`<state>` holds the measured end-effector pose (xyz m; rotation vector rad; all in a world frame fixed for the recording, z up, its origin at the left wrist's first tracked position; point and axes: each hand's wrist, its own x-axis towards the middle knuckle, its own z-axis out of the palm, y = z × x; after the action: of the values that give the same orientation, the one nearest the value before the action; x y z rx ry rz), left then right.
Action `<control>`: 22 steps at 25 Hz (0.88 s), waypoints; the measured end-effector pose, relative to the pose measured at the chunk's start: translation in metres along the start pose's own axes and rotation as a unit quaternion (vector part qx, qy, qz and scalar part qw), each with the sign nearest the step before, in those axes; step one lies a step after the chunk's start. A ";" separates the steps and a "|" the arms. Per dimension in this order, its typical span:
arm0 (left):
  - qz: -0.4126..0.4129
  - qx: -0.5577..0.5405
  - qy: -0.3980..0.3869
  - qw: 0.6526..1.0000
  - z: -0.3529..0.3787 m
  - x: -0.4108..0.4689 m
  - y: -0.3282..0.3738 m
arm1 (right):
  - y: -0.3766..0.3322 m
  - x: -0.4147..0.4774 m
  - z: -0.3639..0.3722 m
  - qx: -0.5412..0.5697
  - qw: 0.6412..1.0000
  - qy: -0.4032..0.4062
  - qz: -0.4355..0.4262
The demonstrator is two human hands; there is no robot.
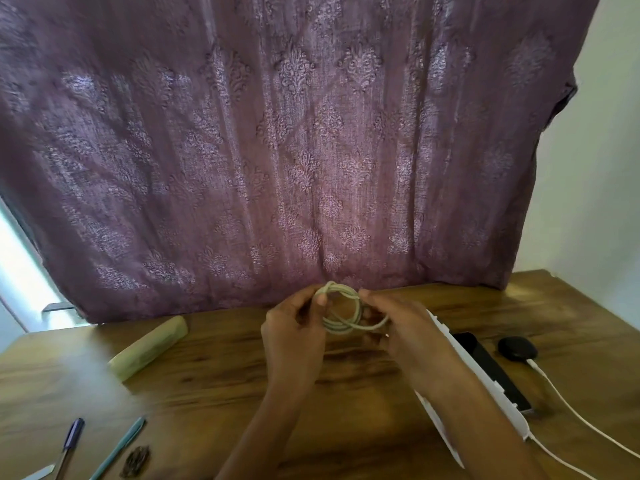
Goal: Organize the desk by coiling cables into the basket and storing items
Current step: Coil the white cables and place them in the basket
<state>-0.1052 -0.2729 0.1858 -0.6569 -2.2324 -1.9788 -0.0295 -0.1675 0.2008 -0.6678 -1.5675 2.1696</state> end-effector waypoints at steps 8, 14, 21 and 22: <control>-0.060 -0.081 -0.009 0.995 -0.007 0.002 0.002 | -0.011 -0.002 -0.013 -0.079 0.990 0.048 -0.106; -0.141 -0.202 -0.043 0.968 -0.010 -0.002 0.008 | 0.004 0.007 -0.014 -0.175 0.968 0.051 -0.172; -0.203 -0.168 -0.189 0.946 -0.015 -0.002 0.008 | 0.007 0.008 -0.012 -0.053 0.998 -0.030 -0.017; -0.182 -0.115 -0.214 0.953 -0.016 0.000 0.007 | 0.008 0.008 -0.012 -0.069 0.997 -0.034 -0.022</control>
<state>-0.1062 -0.2883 0.1948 -0.8156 -2.5383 -2.5112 -0.0293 -0.1564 0.1891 -0.6012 -1.7621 2.0866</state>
